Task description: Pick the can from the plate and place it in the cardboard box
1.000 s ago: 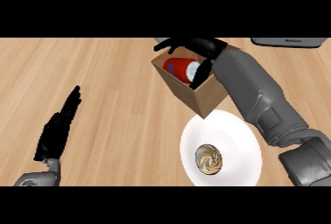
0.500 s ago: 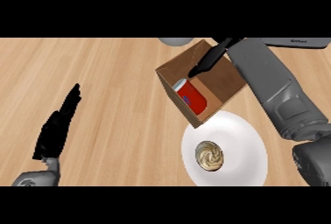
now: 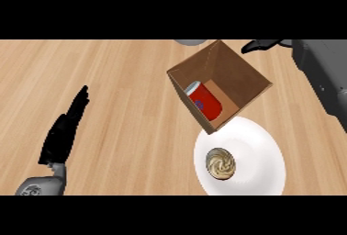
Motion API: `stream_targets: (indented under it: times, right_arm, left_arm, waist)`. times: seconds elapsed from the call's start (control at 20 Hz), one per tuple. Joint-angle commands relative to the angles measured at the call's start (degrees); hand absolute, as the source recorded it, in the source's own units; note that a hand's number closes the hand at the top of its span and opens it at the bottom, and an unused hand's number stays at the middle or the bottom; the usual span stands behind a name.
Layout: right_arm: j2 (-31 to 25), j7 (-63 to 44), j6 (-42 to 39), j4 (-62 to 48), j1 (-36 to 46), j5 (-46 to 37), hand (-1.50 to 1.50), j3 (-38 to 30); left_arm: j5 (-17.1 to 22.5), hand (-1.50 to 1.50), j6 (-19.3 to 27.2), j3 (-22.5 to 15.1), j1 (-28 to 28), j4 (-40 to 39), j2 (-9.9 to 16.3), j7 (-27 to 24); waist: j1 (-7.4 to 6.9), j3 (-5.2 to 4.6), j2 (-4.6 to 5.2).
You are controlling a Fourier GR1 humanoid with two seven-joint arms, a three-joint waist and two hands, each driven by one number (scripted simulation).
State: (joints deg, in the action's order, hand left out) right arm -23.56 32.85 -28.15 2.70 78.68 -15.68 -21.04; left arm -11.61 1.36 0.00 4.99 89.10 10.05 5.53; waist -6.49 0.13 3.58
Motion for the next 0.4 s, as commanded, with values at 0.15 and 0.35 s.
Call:
stream_targets:
  times: [0.15, 0.35]
  right_arm:
    - [-8.13, -0.77, -4.39, 0.21, -2.74, 2.6, -1.5, -2.72]
    - [-11.2, -0.07, -9.01, 1.79, -3.26, 1.63, -1.5, -1.7]
  left_arm:
    - [-0.26, 0.0, -0.01, -0.37, 0.7, 0.75, -0.08, -0.24]
    - [0.06, 0.0, 0.1, -0.95, 1.22, -0.53, -1.35, -0.46]
  waist:
    - [-1.69, 0.22, 1.09]
    - [-1.71, 0.28, 1.6]
